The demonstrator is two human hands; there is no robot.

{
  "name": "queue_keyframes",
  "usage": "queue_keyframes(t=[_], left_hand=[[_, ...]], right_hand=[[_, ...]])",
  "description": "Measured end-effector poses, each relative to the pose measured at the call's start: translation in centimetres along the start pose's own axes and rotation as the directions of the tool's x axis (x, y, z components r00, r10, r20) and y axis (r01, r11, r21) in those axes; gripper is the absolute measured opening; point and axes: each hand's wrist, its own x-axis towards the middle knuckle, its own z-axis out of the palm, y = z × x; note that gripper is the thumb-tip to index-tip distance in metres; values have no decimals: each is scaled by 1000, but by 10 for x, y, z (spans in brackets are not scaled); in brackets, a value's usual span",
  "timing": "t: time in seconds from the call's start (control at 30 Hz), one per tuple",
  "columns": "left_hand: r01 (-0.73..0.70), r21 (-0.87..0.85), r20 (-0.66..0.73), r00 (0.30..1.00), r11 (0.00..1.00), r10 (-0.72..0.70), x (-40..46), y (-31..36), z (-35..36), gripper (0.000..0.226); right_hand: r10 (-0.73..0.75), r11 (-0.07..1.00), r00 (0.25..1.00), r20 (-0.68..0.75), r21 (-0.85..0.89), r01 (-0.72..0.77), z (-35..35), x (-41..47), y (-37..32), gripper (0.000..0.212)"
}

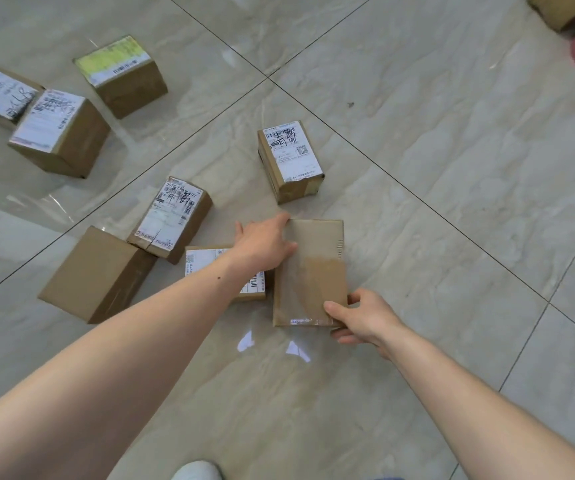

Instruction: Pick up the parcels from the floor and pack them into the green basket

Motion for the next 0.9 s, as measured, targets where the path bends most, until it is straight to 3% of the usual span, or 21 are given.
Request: queue_keyframes(t=[0.27, 0.47, 0.7, 0.9], left_hand=[[-42, -72, -80, 996, 996, 37, 5, 9, -2, 61], [-81, -338, -145, 989, 938, 33, -25, 29, -37, 63], [-76, -493, -221, 975, 867, -40, -123, 48, -122, 46], [-6, -601, -257, 948, 799, -186, -216, 56, -219, 37]], right_hand=[[-18, 996, 996, -86, 80, 25, -10, 0, 5, 45], [-108, 976, 968, -227, 158, 146, -40, -37, -9, 26], [-166, 979, 939, -301, 64, 194, -80, -144, -61, 39], [-333, 943, 896, -293, -92, 320, -110, -261, -145, 38]])
